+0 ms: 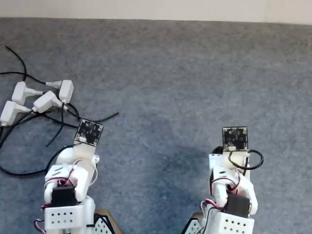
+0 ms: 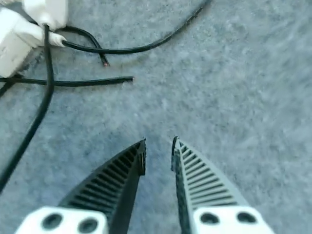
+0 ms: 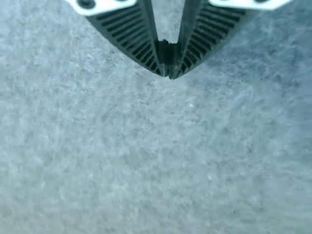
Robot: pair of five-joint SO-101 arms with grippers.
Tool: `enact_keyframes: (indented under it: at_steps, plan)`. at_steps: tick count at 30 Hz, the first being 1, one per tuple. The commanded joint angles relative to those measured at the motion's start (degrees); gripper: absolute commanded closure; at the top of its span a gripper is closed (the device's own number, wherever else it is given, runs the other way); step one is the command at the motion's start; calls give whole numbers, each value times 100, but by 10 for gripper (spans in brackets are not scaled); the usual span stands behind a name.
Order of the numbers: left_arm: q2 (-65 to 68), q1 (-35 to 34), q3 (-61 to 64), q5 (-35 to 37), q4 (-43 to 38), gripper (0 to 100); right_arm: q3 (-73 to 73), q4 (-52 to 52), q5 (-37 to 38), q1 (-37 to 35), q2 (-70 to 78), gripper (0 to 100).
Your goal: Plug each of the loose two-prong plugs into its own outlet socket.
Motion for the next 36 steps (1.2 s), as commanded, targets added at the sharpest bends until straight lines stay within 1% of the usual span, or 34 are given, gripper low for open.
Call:
enact_keyframes:
  at_steps: [1, 5, 11, 36]
  plan:
    - [-101, 31, 110, 26, 360, 899, 884, 215, 0, 75, -40, 994]
    - [-145, 31, 110, 18, 844, 899, 884, 681, 0, 66, -40, 994]
    - [-136, 31, 110, 26, 914, 899, 884, 1305, 0, 66, -40, 994]
    - [-101, 31, 110, 26, 923, 899, 884, 1297, 0, 66, -40, 994]
